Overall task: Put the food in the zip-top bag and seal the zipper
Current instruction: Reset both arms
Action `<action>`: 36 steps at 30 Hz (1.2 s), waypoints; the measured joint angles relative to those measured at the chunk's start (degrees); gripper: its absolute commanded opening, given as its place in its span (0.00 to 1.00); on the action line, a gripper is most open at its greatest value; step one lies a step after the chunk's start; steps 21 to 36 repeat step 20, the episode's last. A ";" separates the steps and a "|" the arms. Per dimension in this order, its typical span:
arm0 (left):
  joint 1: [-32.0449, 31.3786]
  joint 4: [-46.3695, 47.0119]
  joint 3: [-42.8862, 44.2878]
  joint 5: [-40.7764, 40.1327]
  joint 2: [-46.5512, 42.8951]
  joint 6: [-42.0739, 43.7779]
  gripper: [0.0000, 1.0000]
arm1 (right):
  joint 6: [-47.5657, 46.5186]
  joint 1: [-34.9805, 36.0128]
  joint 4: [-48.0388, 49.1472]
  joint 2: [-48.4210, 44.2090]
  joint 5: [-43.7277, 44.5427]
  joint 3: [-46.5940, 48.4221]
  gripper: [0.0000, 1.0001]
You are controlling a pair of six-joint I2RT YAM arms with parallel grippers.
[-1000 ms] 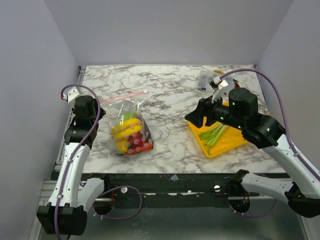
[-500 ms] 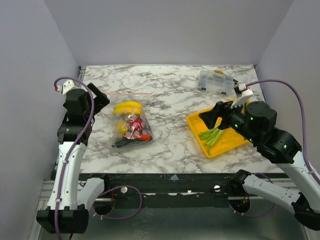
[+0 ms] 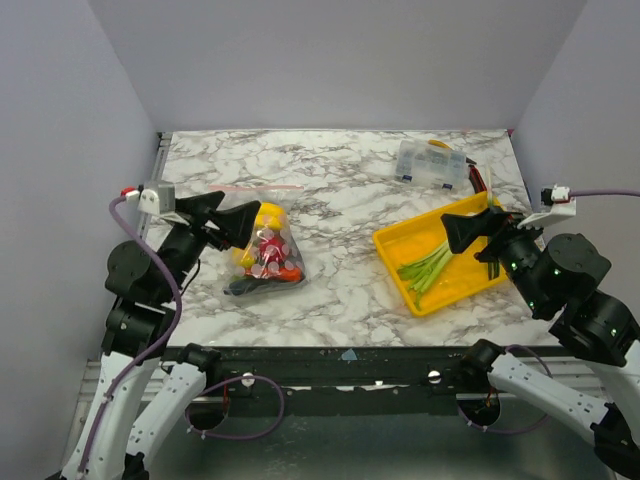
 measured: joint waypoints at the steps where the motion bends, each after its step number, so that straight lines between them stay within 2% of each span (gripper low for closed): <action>1: -0.35 1.66 -0.98 0.61 -1.55 0.22 0.98 | -0.07 0.00 0.07 -0.57 0.66 0.00 1.00; 5: -0.72 9.40 -4.46 1.79 -7.50 1.55 0.99 | -0.81 0.00 0.63 -2.49 2.29 0.02 1.00; 11: -0.87 14.82 -4.85 0.87 -11.96 4.74 0.99 | -2.32 0.00 2.91 -5.40 4.00 -0.07 0.99; 20: -0.87 15.17 -4.79 -0.52 -12.39 6.43 0.99 | -2.34 0.00 4.98 -7.02 7.02 -0.94 1.00; 36: -0.87 15.17 -4.79 -0.52 -12.39 6.43 0.99 | -2.34 0.00 4.98 -7.02 7.02 -0.94 1.00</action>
